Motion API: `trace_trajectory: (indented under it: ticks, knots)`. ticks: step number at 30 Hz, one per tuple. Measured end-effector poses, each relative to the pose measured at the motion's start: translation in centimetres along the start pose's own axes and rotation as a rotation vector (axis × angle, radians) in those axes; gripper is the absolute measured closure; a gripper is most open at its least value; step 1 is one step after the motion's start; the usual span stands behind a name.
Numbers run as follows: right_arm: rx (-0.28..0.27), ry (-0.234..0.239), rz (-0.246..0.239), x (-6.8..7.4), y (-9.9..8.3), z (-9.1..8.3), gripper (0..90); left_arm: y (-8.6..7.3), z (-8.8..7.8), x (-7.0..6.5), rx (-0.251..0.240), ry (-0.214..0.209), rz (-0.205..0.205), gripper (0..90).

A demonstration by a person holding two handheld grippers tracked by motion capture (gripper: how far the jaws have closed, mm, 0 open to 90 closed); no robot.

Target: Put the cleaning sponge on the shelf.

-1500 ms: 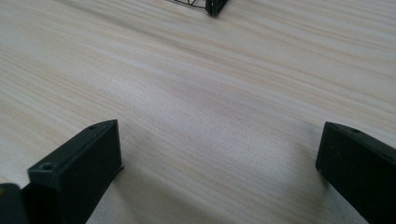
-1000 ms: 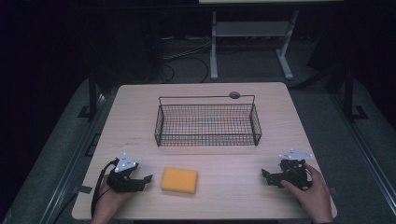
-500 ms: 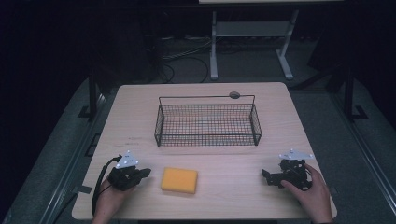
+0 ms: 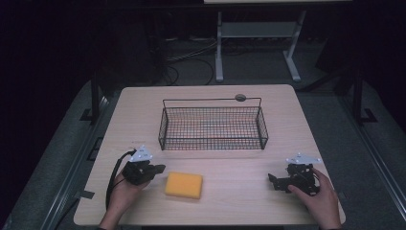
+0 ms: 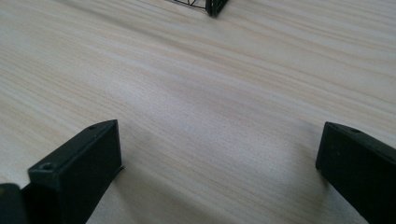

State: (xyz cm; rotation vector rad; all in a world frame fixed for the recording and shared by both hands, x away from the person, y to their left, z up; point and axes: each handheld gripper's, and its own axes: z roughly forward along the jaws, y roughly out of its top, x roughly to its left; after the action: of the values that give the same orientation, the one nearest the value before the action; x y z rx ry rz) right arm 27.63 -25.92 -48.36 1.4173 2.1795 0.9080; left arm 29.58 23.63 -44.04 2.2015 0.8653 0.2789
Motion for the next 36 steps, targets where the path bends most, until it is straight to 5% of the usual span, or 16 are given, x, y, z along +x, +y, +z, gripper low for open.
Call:
trace_trajectory:
  ticks: [15,36]
  knots:
    - [0.000,0.000,0.000,0.0,0.0,0.0,0.0,1.6,1.7,-0.6,0.010,-0.038,0.027,89.6]
    - [0.000,0.000,0.000,0.0,0.0,0.0,0.0,-0.4,-0.6,-1.7,0.039,-0.046,0.001,89.6]
